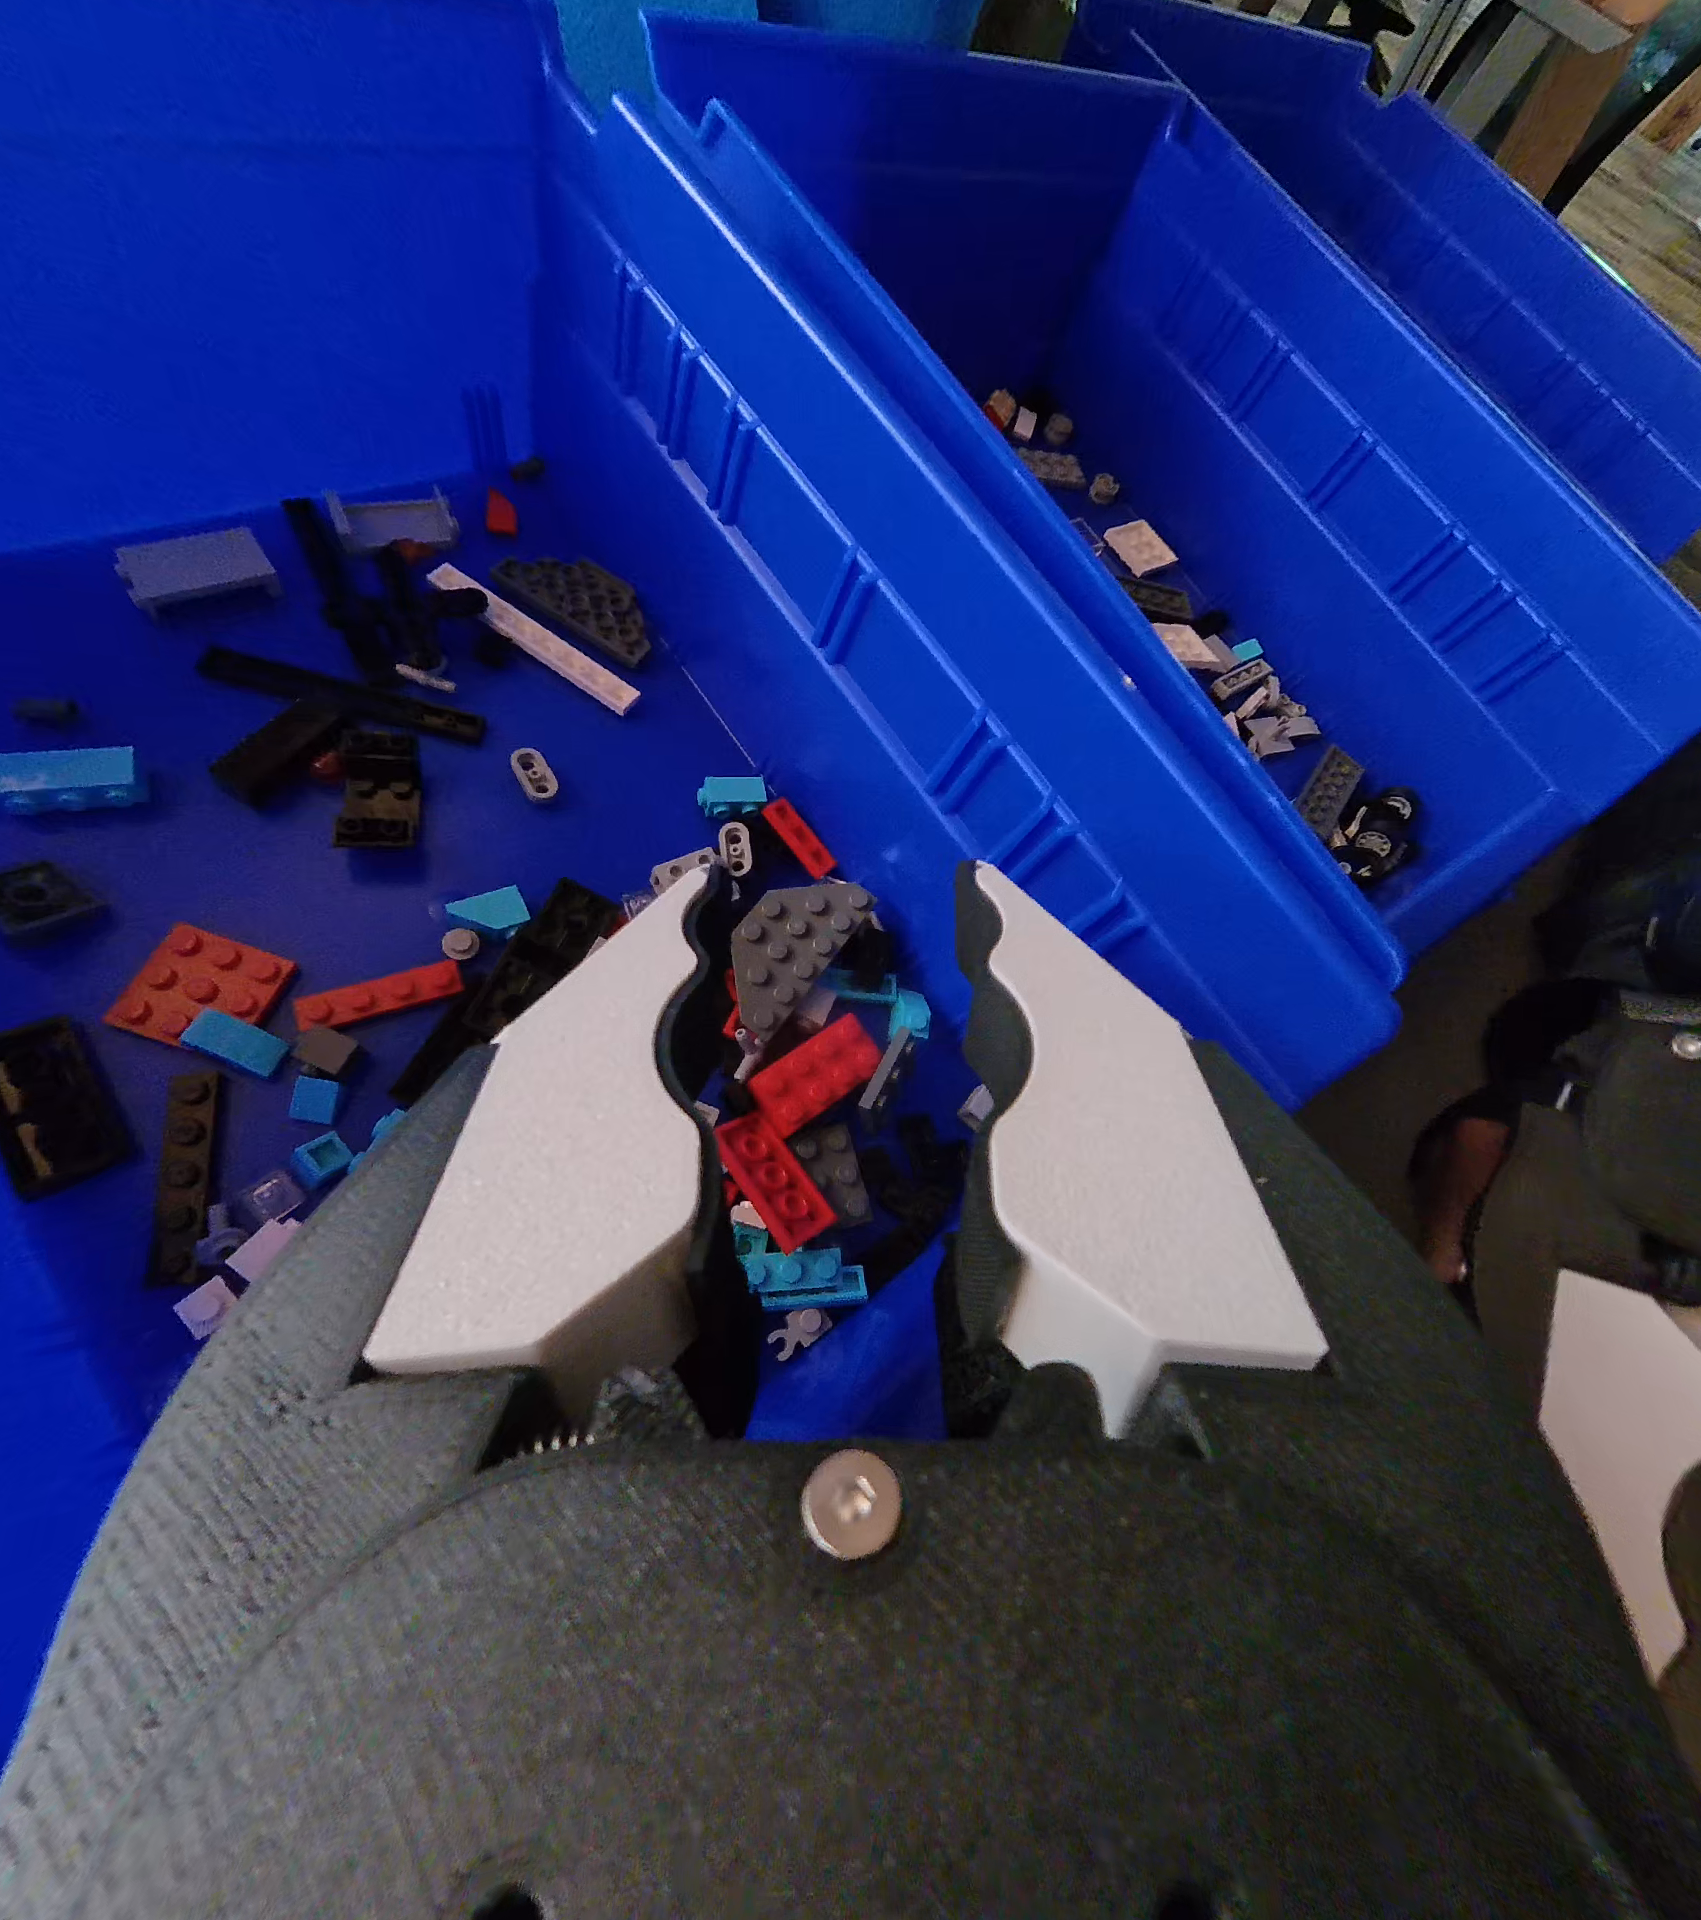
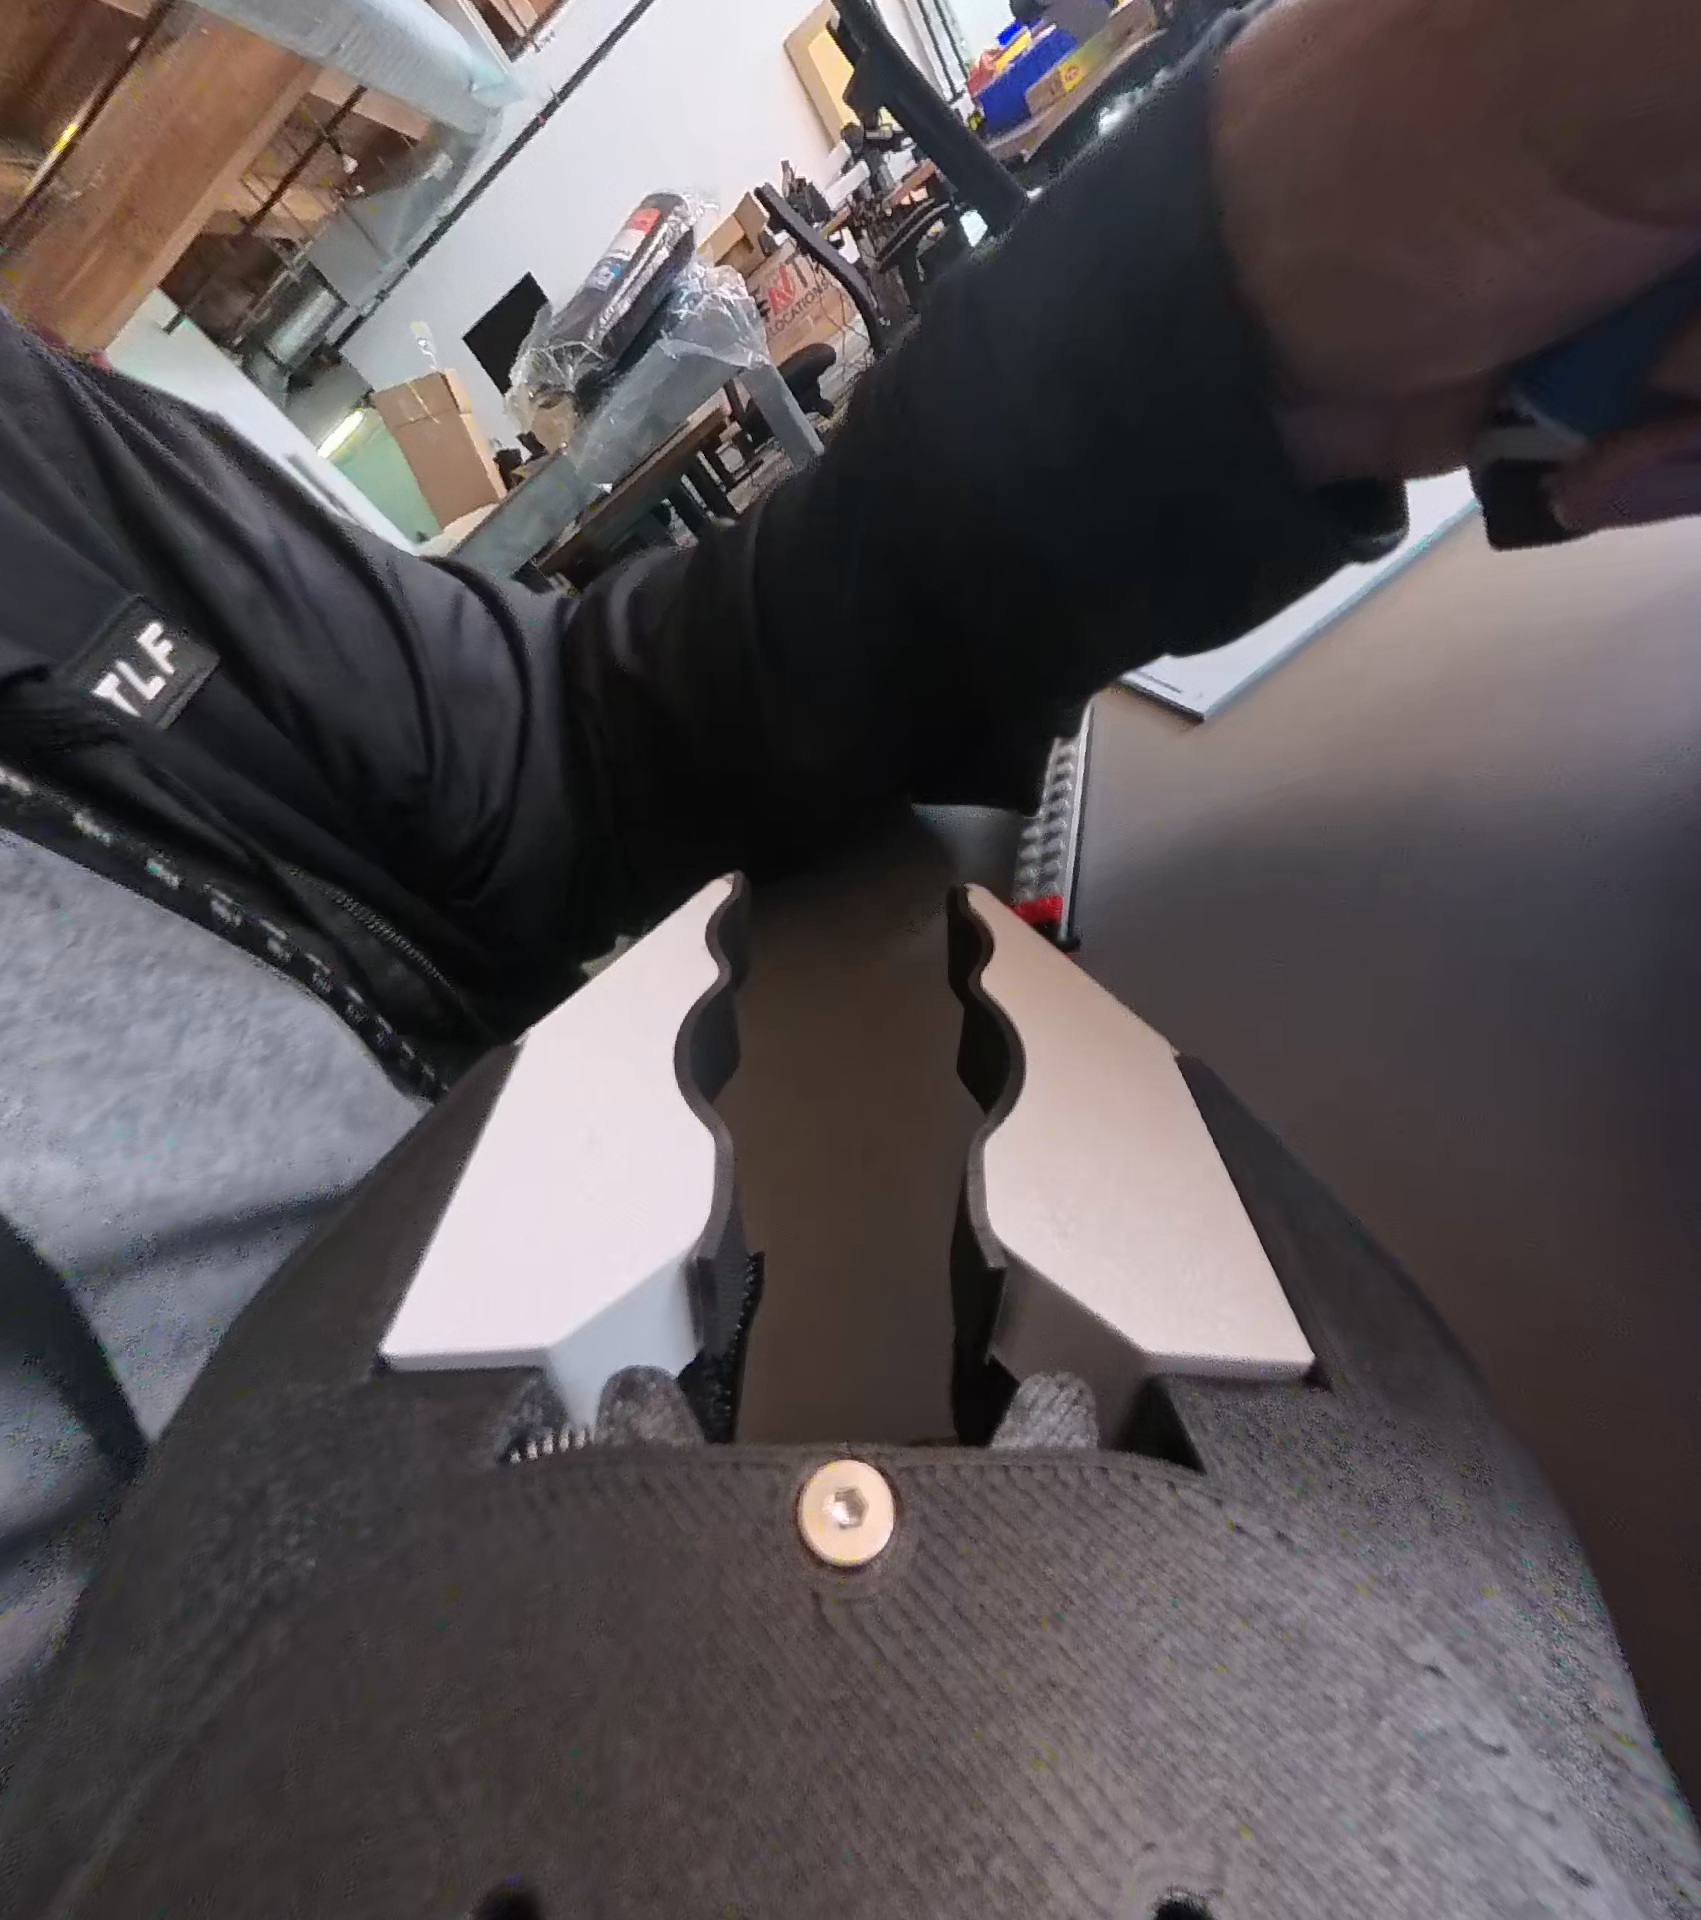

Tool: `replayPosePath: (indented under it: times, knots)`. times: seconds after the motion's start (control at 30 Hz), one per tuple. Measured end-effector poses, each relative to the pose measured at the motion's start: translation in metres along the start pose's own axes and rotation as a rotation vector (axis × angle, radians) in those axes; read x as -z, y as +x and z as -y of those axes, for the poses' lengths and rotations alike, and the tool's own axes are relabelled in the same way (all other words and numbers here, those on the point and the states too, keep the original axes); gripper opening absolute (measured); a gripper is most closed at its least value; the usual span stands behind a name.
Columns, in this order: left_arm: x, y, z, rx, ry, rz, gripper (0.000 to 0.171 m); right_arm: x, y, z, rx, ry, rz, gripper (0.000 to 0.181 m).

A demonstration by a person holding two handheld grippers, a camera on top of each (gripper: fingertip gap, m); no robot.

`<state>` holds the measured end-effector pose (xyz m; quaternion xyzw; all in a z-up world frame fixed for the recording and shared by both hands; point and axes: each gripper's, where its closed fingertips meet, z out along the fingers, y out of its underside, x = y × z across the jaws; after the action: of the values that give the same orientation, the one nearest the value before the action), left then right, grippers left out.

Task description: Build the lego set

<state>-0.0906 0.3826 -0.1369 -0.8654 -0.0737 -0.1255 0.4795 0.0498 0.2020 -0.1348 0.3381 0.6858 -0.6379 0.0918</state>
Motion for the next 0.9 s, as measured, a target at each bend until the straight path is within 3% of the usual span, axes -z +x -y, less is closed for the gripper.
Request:
replayPosePath:
  times: [0.27, 0.9]
  knots:
    - [0.000, -0.001, 0.000, 0.005, 0.003, 0.005, 0.043, -0.023, -0.002, 0.003, 0.016, -0.038, 0.046, 0.040]
    - [0.000, -0.001, 0.000, 0.002, -0.004, 0.001, 0.043, -0.016, -0.007, 0.004, 0.036, -0.011, 0.059, 0.040]
